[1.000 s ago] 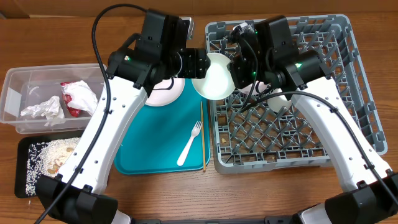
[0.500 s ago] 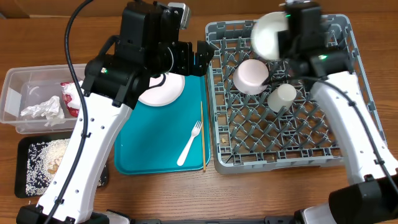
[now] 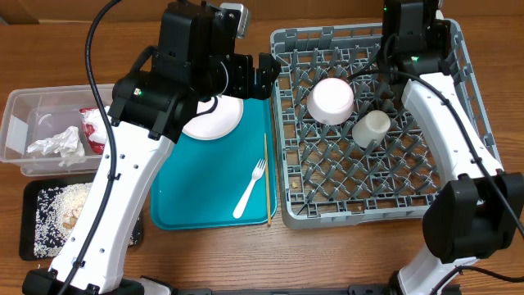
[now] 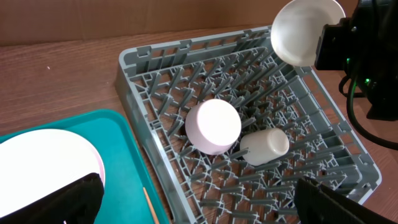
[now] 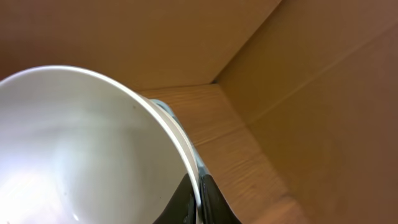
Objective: Sort waste into correct bins and load items into the dishwasher
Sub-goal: 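Carry the saucer with the right gripper to the rack's back-right corner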
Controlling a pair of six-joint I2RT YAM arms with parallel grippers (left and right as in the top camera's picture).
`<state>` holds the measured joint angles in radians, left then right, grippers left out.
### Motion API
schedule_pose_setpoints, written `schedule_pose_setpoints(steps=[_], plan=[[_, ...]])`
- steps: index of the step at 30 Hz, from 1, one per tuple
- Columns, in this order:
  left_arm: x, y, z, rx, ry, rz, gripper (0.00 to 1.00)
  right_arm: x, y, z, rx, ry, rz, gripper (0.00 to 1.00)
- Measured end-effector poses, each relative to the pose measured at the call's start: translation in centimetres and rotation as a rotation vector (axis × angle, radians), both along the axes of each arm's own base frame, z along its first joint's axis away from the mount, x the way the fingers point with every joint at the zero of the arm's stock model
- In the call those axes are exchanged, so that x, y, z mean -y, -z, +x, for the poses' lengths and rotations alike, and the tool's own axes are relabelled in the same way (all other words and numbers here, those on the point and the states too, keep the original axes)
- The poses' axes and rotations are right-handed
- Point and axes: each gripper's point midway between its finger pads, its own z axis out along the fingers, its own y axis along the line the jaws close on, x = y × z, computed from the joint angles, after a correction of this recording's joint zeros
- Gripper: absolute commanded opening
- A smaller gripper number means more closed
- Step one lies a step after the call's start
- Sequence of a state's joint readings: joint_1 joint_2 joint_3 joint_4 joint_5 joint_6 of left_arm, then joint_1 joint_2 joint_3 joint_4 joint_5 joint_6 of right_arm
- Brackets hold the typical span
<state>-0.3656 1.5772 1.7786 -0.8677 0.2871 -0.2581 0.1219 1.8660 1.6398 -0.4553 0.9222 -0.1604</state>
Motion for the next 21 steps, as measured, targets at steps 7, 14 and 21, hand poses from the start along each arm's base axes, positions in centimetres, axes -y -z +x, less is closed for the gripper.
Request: schedule_pose_setpoints(steps=[7, 14, 21], plan=[[0.0, 0.0, 0.0, 0.001, -0.002, 0.002, 1.0, 1.2, 3.0, 0.2, -0.262, -0.029, -0.193, 0.04], [0.0, 0.0, 0.0, 0.001, -0.002, 0.002, 1.0, 5.2, 5.0, 0.2, -0.473, -0.022, -0.323, 0.04], [0.0, 0.0, 0.0, 0.001, -0.002, 0.002, 1.0, 6.2, 6.1, -0.8, -0.602, -0.041, -0.352, 0.04]])
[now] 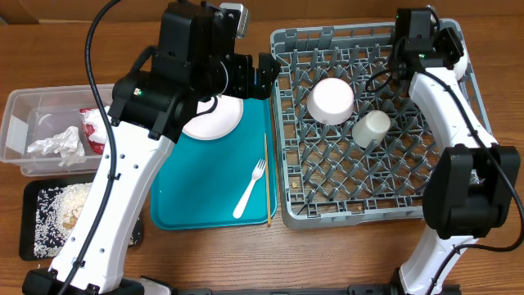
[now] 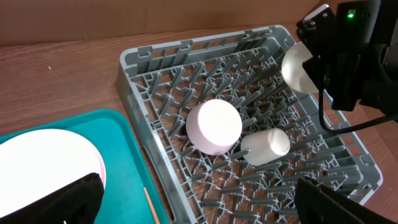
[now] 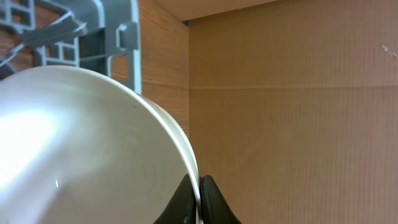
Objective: Sort waste into correct bins and load items into the dishwasher
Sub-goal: 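Carry the saucer with the right gripper to the rack's back-right corner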
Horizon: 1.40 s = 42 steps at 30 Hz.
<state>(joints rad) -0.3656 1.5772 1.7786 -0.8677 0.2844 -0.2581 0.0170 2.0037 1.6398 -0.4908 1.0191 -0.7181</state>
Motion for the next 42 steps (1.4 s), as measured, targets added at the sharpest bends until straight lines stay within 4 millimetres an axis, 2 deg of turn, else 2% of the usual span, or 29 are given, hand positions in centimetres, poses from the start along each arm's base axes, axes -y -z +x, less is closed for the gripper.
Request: schedule_pose_setpoints(steps=[9, 13, 16, 23, 27, 34, 42], plan=[[0.0, 0.0, 0.0, 0.0, 0.0, 0.0, 1.0, -1.3, 1.0, 0.0, -0.018, -0.027, 0.041, 0.04], [0.0, 0.0, 0.0, 0.0, 0.0, 0.0, 1.0, -3.4, 1.2, 0.5, -0.017, -0.071, 0.053, 0.04], [0.0, 0.0, 0.0, 0.0, 0.0, 0.0, 1.0, -4.2, 1.3, 0.4, -0.021, -0.077, 0.055, 0.04], [0.0, 0.0, 0.0, 0.0, 0.0, 0.0, 1.0, -4.1, 1.4, 0.2, -0.006, -0.063, 0.068, 0.04], [0.0, 0.0, 0.0, 0.0, 0.0, 0.0, 1.0, -4.1, 1.0, 1.1, -0.018, -0.109, 0.053, 0.04], [0.0, 0.0, 0.0, 0.0, 0.0, 0.0, 1.0, -2.5, 1.1, 0.9, -0.052, -0.103, 0.04, 0.04], [0.0, 0.0, 0.0, 0.0, 0.0, 0.0, 1.0, -3.4, 1.7, 0.4, -0.071, -0.1, 0.06, 0.04]])
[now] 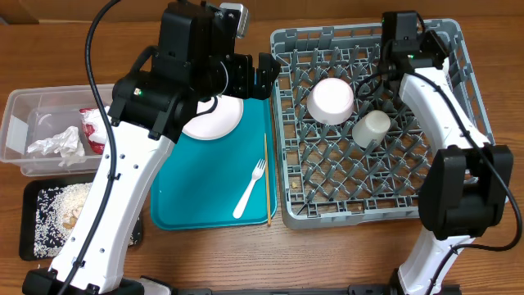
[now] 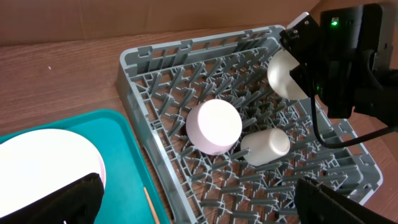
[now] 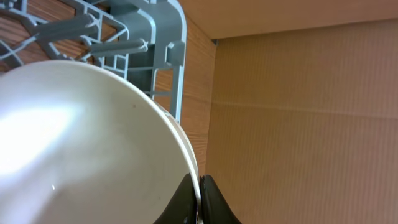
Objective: Sort waste into correct bins and load items into the dishwasher
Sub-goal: 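Carry the saucer with the right gripper to the rack's back-right corner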
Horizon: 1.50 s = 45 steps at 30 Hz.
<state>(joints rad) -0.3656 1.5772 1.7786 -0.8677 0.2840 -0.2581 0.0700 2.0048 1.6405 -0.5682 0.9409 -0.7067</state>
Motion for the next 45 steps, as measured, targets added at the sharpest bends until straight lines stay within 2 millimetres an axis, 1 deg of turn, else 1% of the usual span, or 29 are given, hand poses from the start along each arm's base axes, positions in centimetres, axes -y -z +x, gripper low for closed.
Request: schedule_pose_setpoints(steps=[5, 8, 12, 21, 24, 33, 38, 42, 44, 45], plan=[[0.0, 0.0, 0.0, 0.0, 0.0, 0.0, 1.0, 0.0, 0.0, 0.0, 0.022, 0.013, 0.012, 0.04], [0.0, 0.0, 0.0, 0.0, 0.0, 0.0, 1.0, -0.3, -0.6, 1.0, 0.089, 0.004, 0.033, 0.04], [0.0, 0.0, 0.0, 0.0, 0.0, 0.0, 1.0, -0.3, -0.8, 1.6, 0.123, -0.004, 0.049, 0.05], [0.0, 0.0, 0.0, 0.0, 0.0, 0.0, 1.0, 2.7, -0.7, 0.8, 0.108, 0.049, 0.043, 0.04], [0.0, 0.0, 0.0, 0.0, 0.0, 0.0, 1.0, 2.9, -0.2, 0.2, 0.07, 0.057, 0.037, 0.04], [0.0, 0.0, 0.0, 0.0, 0.0, 0.0, 1.0, 3.1, -0.1, 0.3, 0.097, 0.06, 0.021, 0.04], [0.0, 0.0, 0.0, 0.0, 0.0, 0.0, 1.0, 2.2, -0.2, 0.5, 0.088, 0.043, -0.004, 0.04], [0.0, 0.0, 0.0, 0.0, 0.0, 0.0, 1.0, 0.2, 0.3, 0.6, 0.055, 0.0, -0.013, 0.05], [0.0, 0.0, 0.0, 0.0, 0.0, 0.0, 1.0, -0.4, 0.2, 0.5, 0.047, -0.01, -0.021, 0.06], [0.0, 0.0, 0.0, 0.0, 0.0, 0.0, 1.0, -0.6, 0.2, 0.3, 0.033, -0.011, -0.029, 0.08]])
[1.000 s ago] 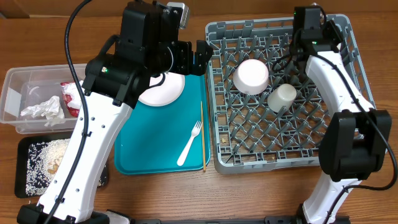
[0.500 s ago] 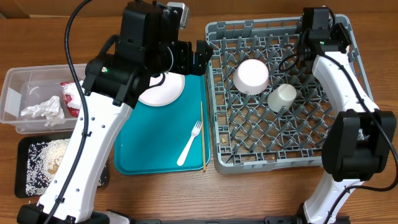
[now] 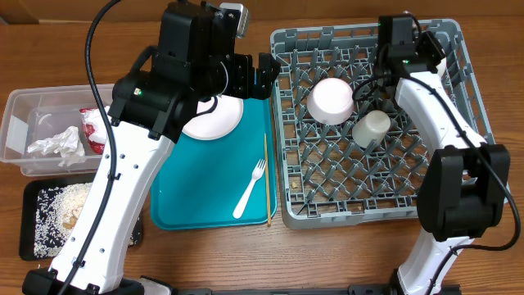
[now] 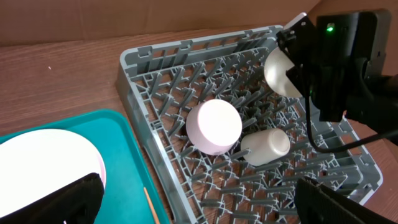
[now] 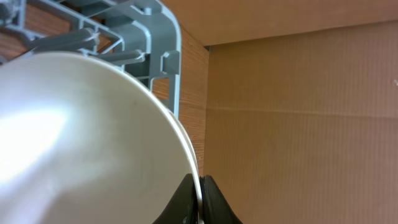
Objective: Sort waste into correct bins and load items into the dishwasher
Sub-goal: 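Carry the saucer with the right gripper to the rack's back-right corner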
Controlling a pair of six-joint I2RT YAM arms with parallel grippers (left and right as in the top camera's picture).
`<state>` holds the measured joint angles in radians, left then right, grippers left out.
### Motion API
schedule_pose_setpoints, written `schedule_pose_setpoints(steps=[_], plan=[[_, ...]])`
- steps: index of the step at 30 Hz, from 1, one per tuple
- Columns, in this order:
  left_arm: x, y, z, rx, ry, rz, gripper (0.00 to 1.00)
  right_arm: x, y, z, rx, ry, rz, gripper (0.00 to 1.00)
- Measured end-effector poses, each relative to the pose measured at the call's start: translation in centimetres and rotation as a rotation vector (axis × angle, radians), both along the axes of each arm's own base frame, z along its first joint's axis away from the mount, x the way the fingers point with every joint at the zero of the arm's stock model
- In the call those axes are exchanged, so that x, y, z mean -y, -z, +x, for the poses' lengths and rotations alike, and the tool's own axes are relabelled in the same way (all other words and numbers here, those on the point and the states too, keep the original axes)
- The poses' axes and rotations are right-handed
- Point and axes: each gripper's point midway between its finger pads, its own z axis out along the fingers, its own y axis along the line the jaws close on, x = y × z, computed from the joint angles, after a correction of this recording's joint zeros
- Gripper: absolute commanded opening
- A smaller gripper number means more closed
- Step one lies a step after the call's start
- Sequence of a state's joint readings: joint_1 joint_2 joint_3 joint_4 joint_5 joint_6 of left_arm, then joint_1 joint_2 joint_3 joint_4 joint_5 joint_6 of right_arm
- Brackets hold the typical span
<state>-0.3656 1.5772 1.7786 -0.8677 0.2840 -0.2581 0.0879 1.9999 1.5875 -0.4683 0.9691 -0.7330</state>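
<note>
My right gripper (image 5: 199, 182) is shut on the rim of a white bowl (image 5: 81, 137), which hangs tilted over the back right of the grey dish rack (image 3: 278, 164). From the left wrist the same bowl (image 4: 278, 71) shows just above the rack's prongs. An upturned white bowl (image 3: 331, 99) and a white cup (image 3: 370, 129) on its side lie in the rack. My left gripper (image 4: 199, 205) is open, high over the teal tray (image 3: 205, 197) and the rack's left edge, with nothing in it. A white plate (image 3: 217, 119), a white fork (image 3: 250, 188) and a chopstick (image 3: 267, 176) lie on the tray.
A clear bin (image 3: 16, 139) with crumpled waste stands at the left edge. In front of it is a black tray (image 3: 29, 233) of rice. A brown cardboard wall (image 5: 298, 93) rises just behind the rack's back corner.
My right gripper, still shut on the bowl, has shifted a little to the left over the rack's back right part. The left arm has not moved.
First my right gripper held the bowl high above the rack's far right corner. It was then lower at the rack's back right edge, later further left over the prongs, and now slightly left again. The left gripper stayed open over the tray throughout.
</note>
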Motion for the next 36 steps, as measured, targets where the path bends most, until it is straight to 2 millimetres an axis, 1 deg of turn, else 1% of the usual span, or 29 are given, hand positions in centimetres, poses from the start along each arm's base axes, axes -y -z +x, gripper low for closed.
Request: schedule_pose_setpoints(steps=[4, 5, 11, 15, 22, 33, 36], plan=[[0.0, 0.0, 0.0, 0.0, 0.0, 0.0, 1.0, -0.1, 0.0, -0.6, -0.034, 0.006, -0.019, 0.09], [0.0, 0.0, 0.0, 0.0, 0.0, 0.0, 1.0, 0.0, 0.0, -0.6, -0.033, 0.008, -0.02, 0.04], [0.0, 0.0, 0.0, 0.0, 0.0, 0.0, 1.0, -0.5, -0.2, -0.6, -0.029, 0.003, -0.026, 0.04], [0.0, 0.0, 0.0, 0.0, 0.0, 0.0, 1.0, -0.5, -1.0, 0.4, 0.019, -0.008, -0.049, 0.04], [0.0, 0.0, 0.0, 0.0, 0.0, 0.0, 1.0, -0.1, -2.1, 1.1, -0.049, -0.052, -0.171, 0.04], [0.0, 0.0, 0.0, 0.0, 0.0, 0.0, 1.0, 0.3, -2.4, 0.5, -0.078, -0.023, -0.212, 0.04], [0.0, 0.0, 0.0, 0.0, 0.0, 0.0, 1.0, 0.4, -1.7, 0.0, -0.092, -0.008, -0.196, 0.04]])
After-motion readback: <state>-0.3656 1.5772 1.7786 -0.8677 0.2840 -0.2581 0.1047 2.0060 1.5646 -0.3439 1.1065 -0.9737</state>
